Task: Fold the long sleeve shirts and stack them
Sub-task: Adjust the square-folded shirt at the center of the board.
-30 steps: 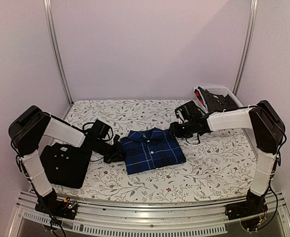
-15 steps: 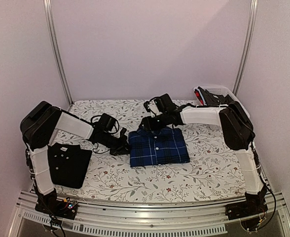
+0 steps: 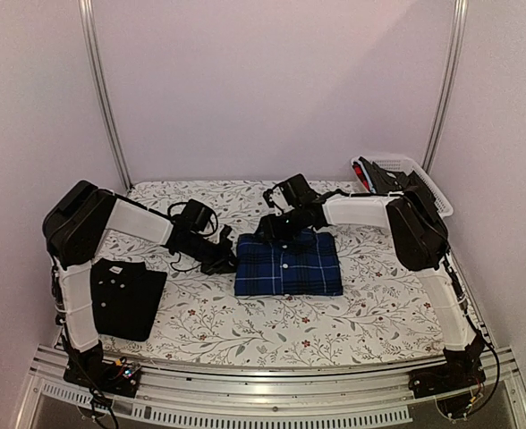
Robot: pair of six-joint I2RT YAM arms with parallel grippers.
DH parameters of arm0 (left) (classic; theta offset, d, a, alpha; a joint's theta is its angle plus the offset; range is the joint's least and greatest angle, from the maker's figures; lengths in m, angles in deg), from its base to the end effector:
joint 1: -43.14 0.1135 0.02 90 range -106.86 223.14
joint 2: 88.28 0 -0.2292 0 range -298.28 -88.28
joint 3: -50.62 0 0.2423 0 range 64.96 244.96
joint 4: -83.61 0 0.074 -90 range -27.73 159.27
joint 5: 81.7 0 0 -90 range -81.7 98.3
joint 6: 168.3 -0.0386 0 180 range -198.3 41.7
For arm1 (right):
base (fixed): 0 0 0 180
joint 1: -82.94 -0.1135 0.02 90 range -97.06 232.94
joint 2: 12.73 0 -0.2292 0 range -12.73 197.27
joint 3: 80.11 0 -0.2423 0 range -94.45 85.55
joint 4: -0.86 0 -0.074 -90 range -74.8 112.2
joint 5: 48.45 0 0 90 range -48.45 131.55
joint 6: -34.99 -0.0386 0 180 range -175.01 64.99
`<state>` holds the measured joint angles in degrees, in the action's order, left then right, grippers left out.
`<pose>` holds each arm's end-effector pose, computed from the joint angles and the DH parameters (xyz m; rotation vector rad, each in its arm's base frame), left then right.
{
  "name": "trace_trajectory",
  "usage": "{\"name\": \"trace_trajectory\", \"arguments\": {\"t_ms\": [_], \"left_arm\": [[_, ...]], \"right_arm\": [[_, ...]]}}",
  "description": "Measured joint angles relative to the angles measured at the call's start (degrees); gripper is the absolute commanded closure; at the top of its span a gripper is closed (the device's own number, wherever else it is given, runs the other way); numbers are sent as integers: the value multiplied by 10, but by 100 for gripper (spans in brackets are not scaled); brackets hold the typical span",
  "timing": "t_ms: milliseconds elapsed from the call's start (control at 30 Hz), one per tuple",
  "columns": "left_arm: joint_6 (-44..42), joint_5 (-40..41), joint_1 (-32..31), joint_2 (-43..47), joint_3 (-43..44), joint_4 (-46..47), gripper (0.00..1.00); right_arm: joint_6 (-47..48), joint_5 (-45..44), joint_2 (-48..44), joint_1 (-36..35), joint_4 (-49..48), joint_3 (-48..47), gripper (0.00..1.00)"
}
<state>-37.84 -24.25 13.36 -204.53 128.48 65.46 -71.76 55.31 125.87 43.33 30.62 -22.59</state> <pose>0.3108 -0.2018 0.0797 -0.0157 2.7739 -1.1377 0.3811 0.3273 0.1178 -0.6083 2.3988 0.7359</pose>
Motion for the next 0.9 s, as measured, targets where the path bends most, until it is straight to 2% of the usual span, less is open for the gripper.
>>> {"name": "trace_trajectory", "arguments": {"t_ms": [367, 767, 900], "left_arm": [[0, 6, 0, 9, -6, -6, 100], [0, 8, -1, 10, -6, -8, 100], [0, 12, -2, 13, -6, -14, 100]], "right_arm": [[-15, -2, 0, 12, 0, -3, 39], [-35, 31, 0, 13, 0, -4, 62], [-38, 38, 1, 13, 0, -4, 77]]}}
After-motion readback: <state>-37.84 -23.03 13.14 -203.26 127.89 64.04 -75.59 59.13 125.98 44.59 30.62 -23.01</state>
